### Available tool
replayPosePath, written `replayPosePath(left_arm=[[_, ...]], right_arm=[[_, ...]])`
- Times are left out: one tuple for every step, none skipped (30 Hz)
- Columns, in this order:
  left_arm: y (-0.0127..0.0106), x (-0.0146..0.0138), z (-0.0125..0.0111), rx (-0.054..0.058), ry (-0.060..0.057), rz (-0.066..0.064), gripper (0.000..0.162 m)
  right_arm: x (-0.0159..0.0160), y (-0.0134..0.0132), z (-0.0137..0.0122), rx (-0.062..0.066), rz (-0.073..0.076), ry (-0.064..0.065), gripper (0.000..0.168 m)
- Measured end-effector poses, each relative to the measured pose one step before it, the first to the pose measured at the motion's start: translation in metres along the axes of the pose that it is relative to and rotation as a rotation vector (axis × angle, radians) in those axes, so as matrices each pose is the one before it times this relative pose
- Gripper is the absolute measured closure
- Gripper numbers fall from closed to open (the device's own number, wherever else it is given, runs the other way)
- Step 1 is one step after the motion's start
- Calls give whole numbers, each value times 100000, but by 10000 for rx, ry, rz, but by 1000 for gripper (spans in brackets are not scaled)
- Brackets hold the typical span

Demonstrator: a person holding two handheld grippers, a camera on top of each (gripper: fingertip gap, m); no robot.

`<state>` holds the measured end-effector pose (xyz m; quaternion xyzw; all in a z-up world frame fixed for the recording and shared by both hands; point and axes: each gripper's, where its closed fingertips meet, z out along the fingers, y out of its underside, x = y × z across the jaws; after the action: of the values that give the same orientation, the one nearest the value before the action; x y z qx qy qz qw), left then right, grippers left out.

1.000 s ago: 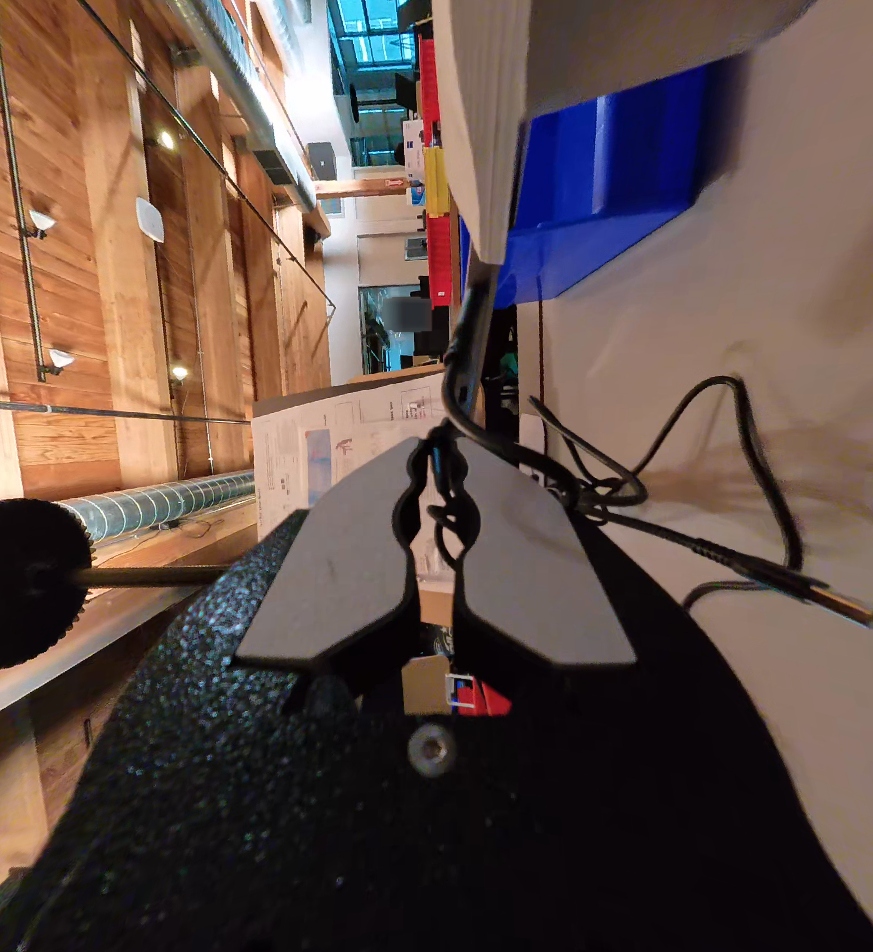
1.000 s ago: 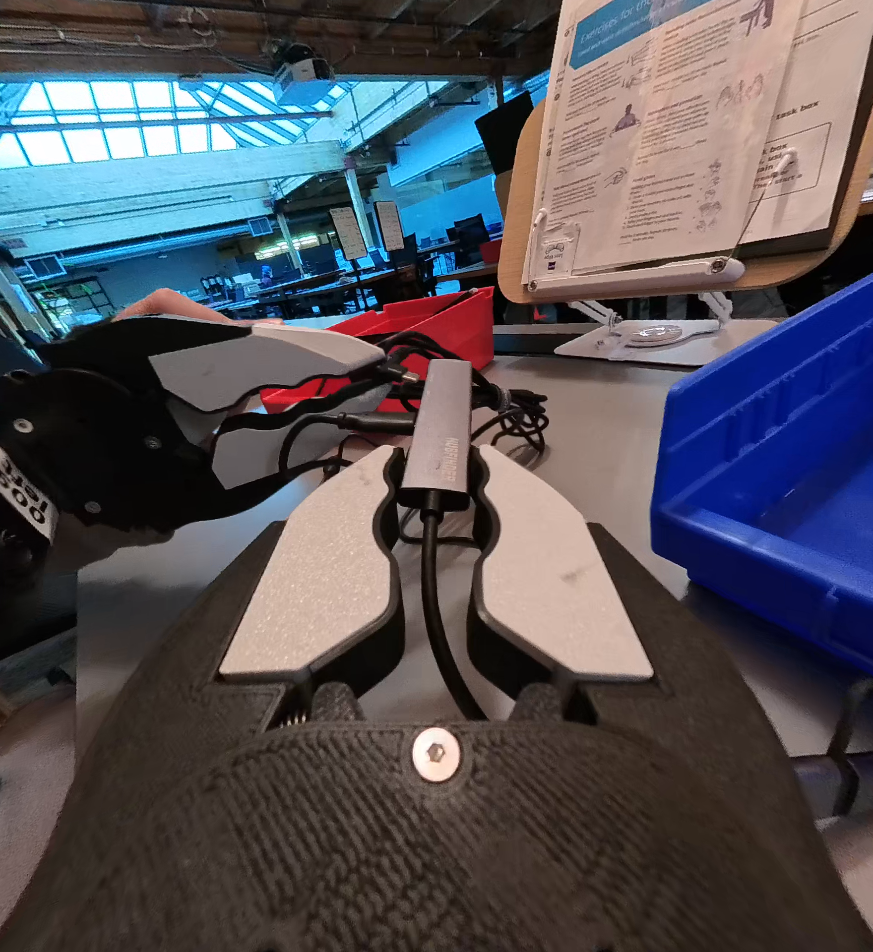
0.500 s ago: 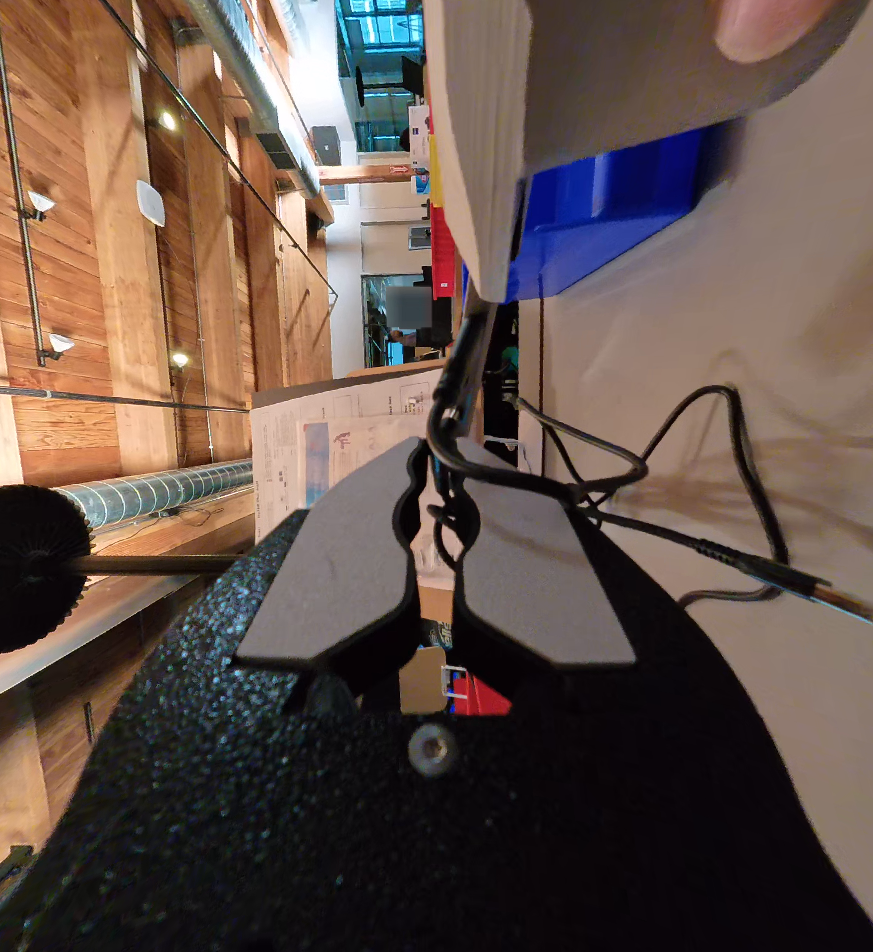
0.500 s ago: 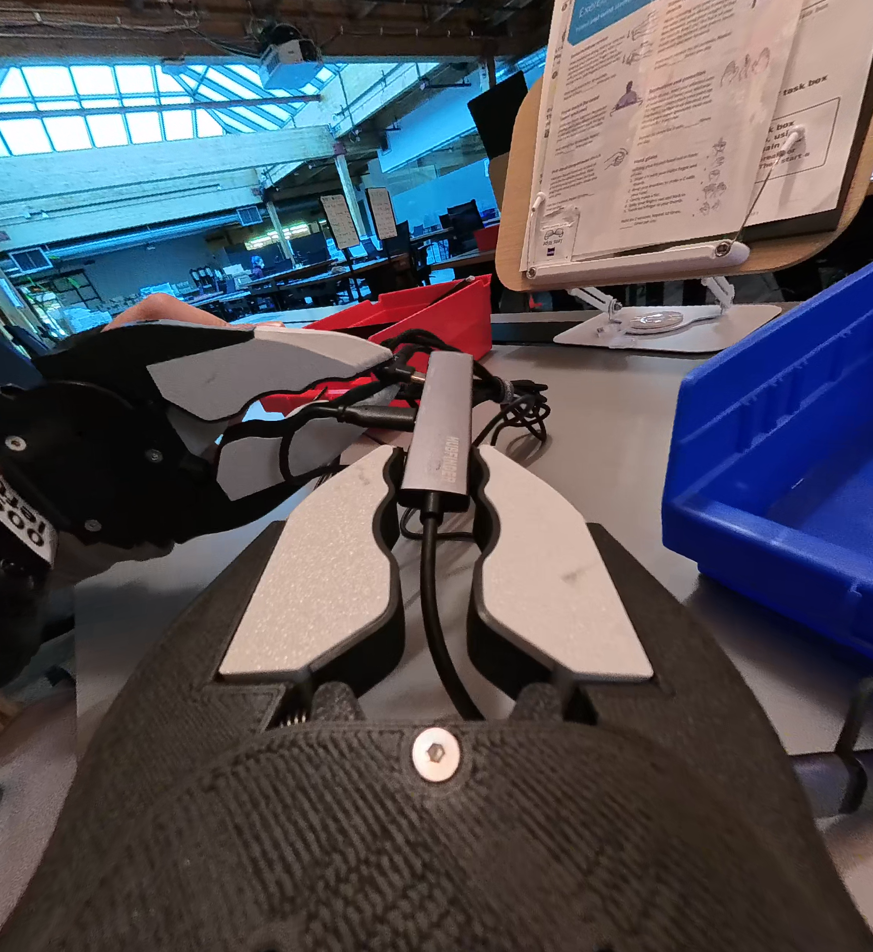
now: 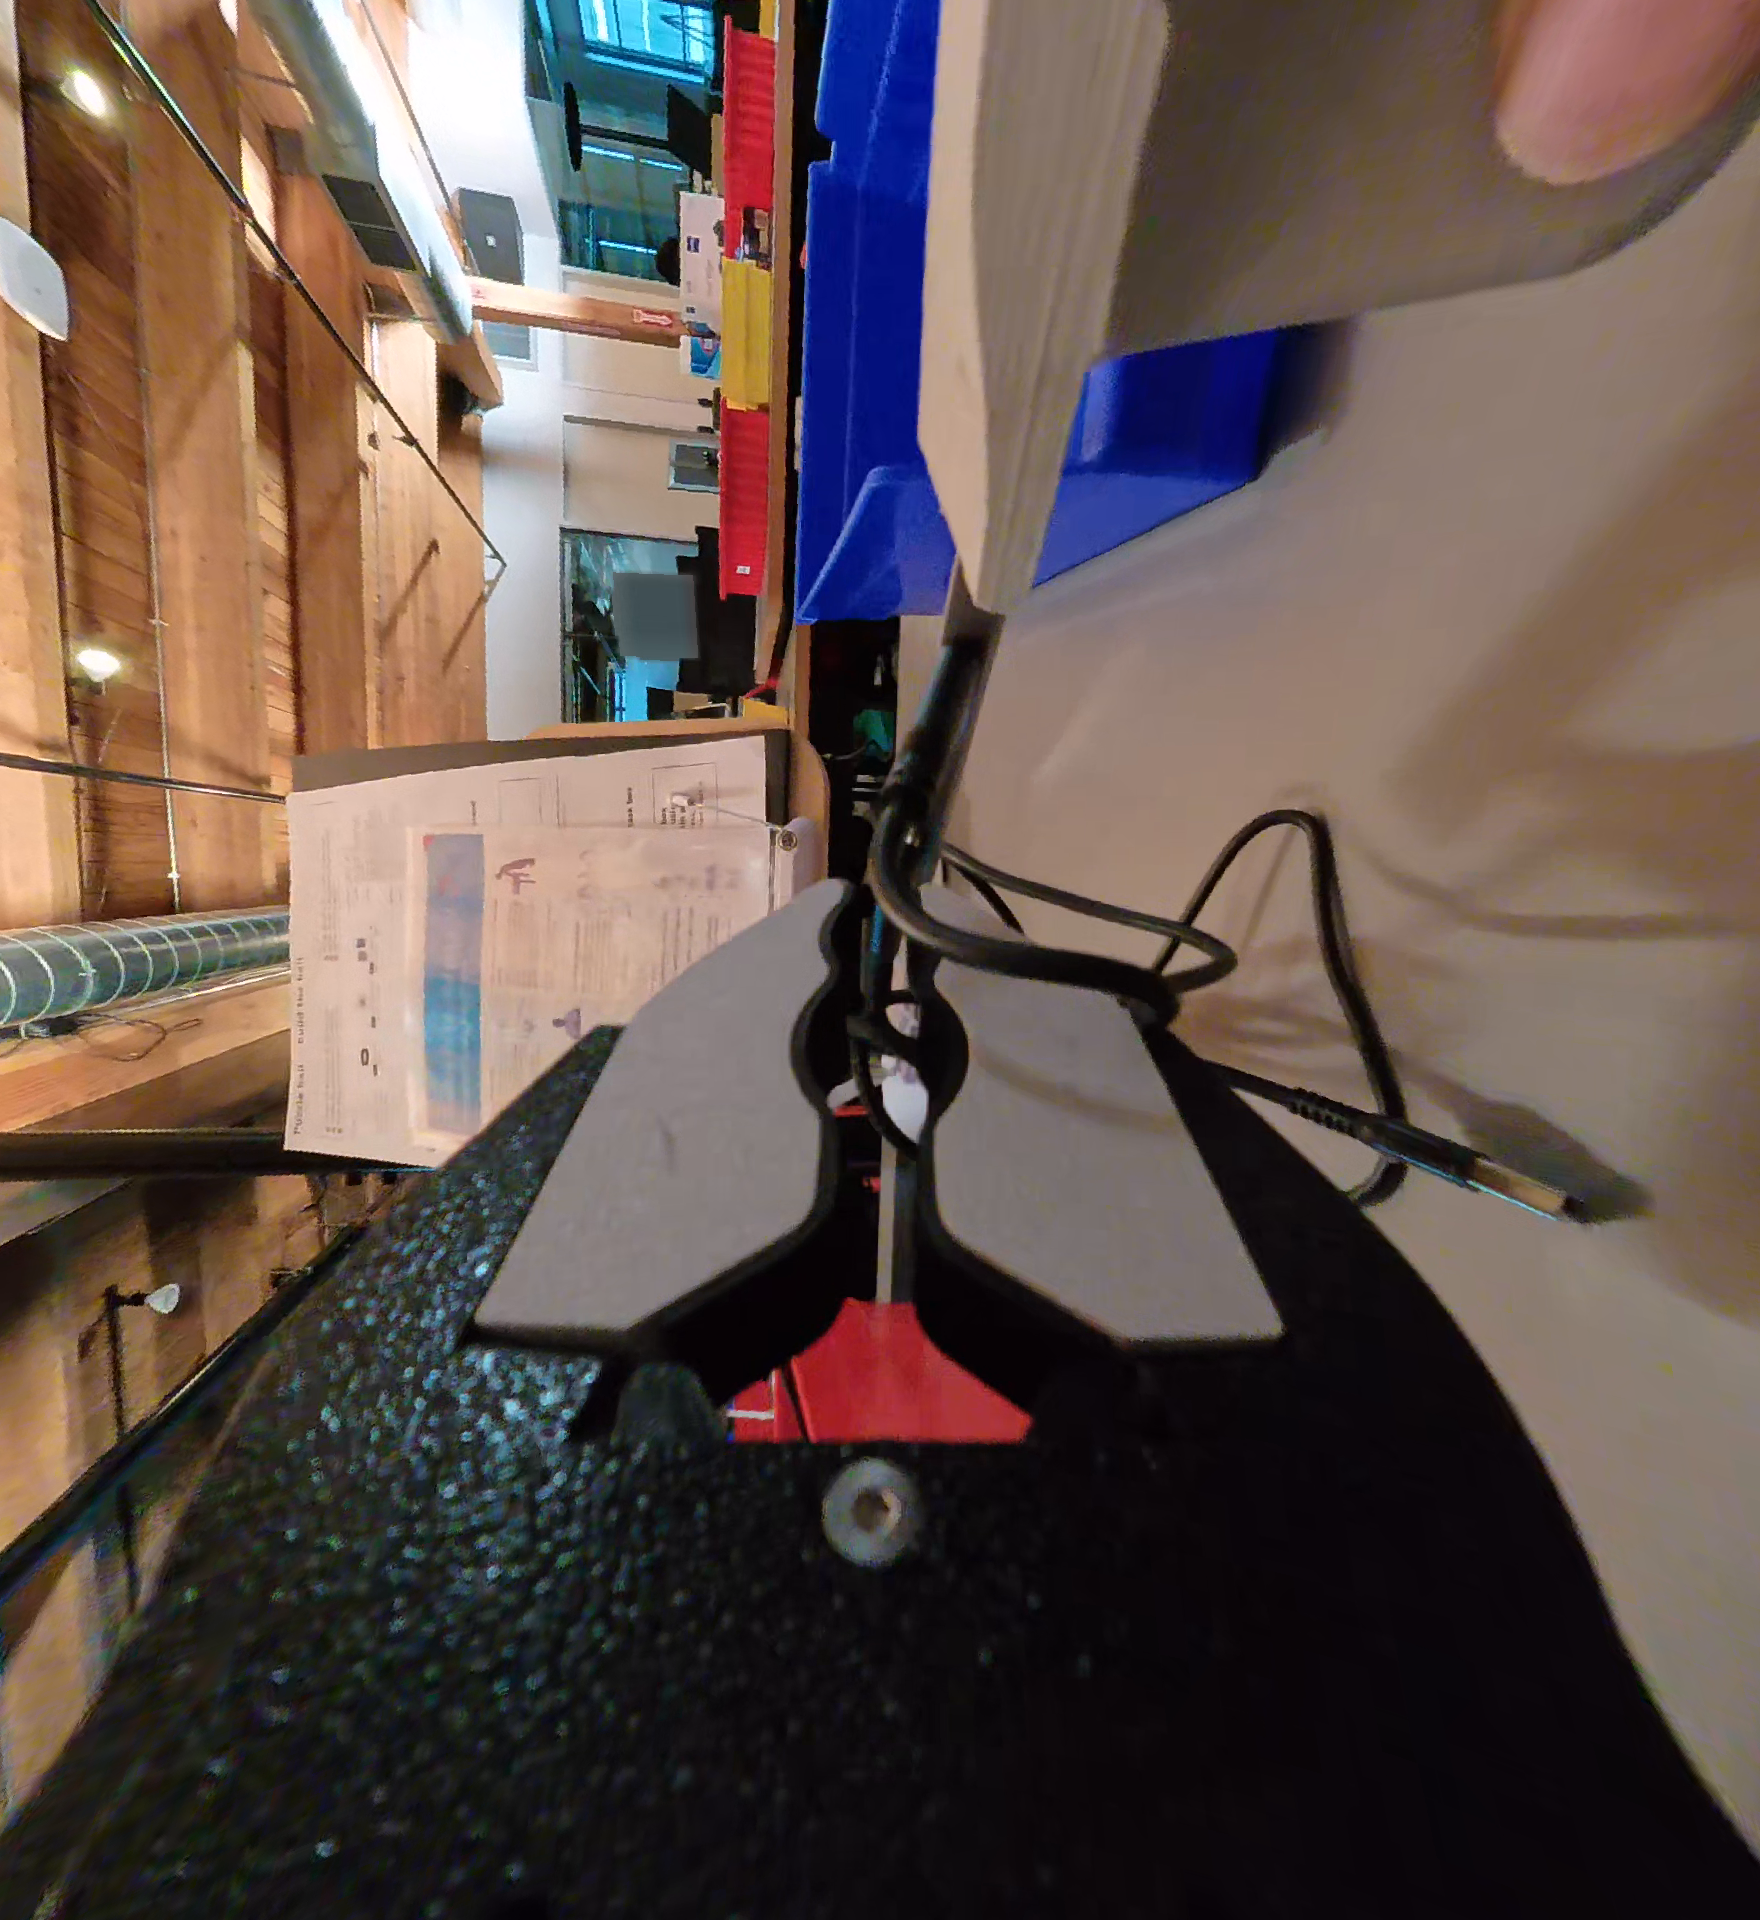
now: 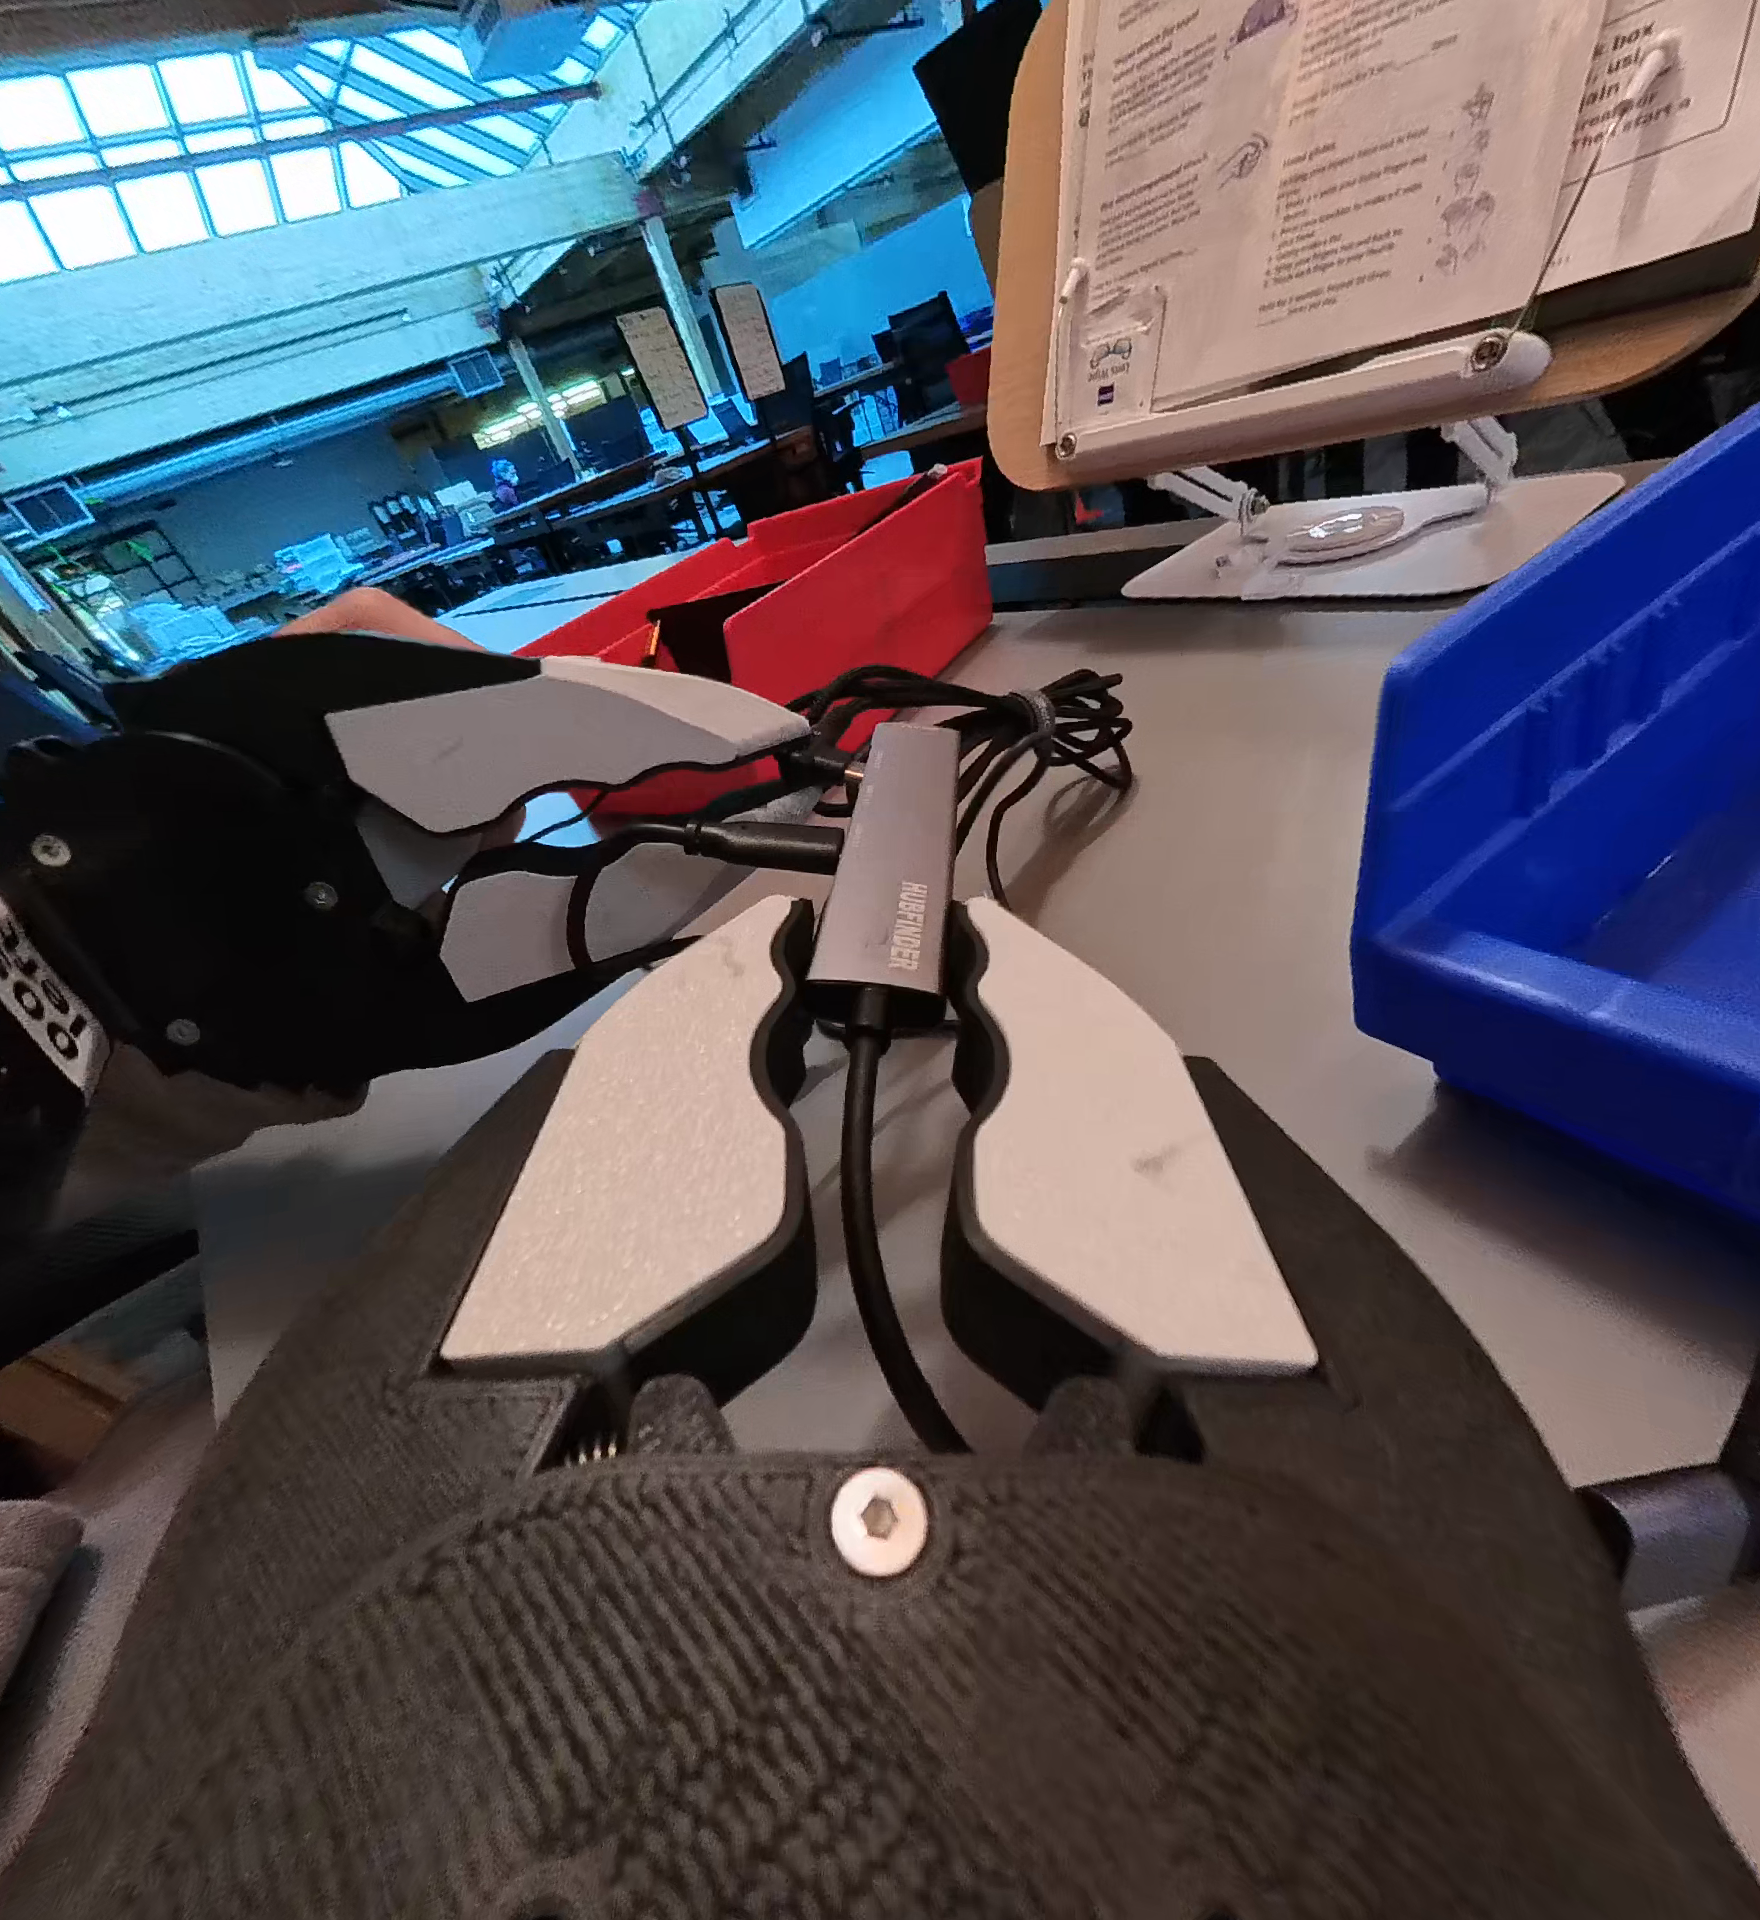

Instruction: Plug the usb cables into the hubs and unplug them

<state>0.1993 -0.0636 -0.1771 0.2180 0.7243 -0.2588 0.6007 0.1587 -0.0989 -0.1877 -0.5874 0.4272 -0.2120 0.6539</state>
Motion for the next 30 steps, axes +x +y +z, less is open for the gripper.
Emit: replayPosePath(left_arm=[[-24, 12, 7, -19, -12, 79, 155], [-6, 27, 6, -2, -6, 36, 155], [-5, 19, 20, 4, 2, 2, 155], [-1, 9, 9, -9, -4, 7, 155], [-15, 9, 9, -9, -11, 11, 155], [-6, 25, 13, -5, -9, -9, 155], [-29, 43, 8, -2, 2, 4, 155], [-17, 41, 7, -9, -5, 36, 155], [-23, -4, 1, -9, -36, 57, 156], [-56, -36, -43, 10, -65, 61, 155], [-107, -90, -68, 47, -103, 75, 155], [-127, -128, -103, 62, -140, 138, 155], [-141, -100, -86, 73, -138, 240, 155], [-145, -79, -90, 78, -135, 252, 156], [-114, -45, -88, 75, -97, 198, 156], [-65, -28, -69, 60, -52, 126, 156], [-29, -12, -82, 65, -28, 50, 156], [-30, -106, -100, 67, -73, 2, 156], [-26, -183, -124, 75, -121, -5, 156], [-37, -217, -136, 61, -128, -17, 156], [-18, -179, -110, 29, -76, -23, 156], [27, -176, -78, -8, -53, -1, 156], [31, -233, -64, 11, -64, 16, 156], [21, -215, -39, 64, -15, -2, 155], [9, -149, -10, 105, 59, -44, 155], [16, -41, 1, 114, 108, -21, 155], [-30, 40, -18, 126, 83, 88, 155], [-93, 60, -90, 159, 13, 165, 155], [-107, 138, -155, 157, 33, 139, 155], [-85, 212, -164, 147, 73, 84, 155]], right_arm=[[10, 30, -14, -18, 53, -24, 143], [17, 15, 2, -15, 49, -15, 143], [-2, 32, 7, -20, 39, -14, 143], [2, 35, 12, -21, 33, -8, 143], [-1, 14, -3, -7, 22, -1, 143], [-4, 14, -2, -7, 28, 0, 143], [5, 34, -3, -16, 45, -10, 143], [-11, 33, 10, -19, 66, -19, 143], [-12, 10, -16, 1, 25, -18, 143], [-48, -40, -38, 32, -14, -28, 143], [-126, -38, -54, 39, -20, -92, 142], [-74, -112, -99, 89, 30, -95, 142], [-63, -106, -91, 80, 27, -95, 142], [-80, -83, -69, 44, -99, -65, 142], [-93, -32, -50, -18, -263, -13, 142], [-83, -22, -58, -27, -285, -8, 142], [-115, 11, -29, -20, -112, -56, 142], [-124, -15, -13, 13, -7, -96, 142], [-169, -36, -25, 23, -31, -109, 141], [-191, -53, -19, 47, -62, -106, 141], [-187, 26, 9, -17, -54, -105, 141], [-217, 117, 82, -96, -99, -93, 141], [-254, 138, 115, -109, -186, -53, 140], [-218, 100, 113, -74, -203, -17, 140], [-97, 61, 84, -51, -87, -17, 140], [87, -195, -24, 165, 17, 56, 140], [142, -355, -122, 296, 130, 15, 140], [-10, -49, -120, 34, 109, -133, 141], [-59, 135, -99, -154, -183, -91, 140], [-69, 103, -81, -127, -326, -6, 140]])
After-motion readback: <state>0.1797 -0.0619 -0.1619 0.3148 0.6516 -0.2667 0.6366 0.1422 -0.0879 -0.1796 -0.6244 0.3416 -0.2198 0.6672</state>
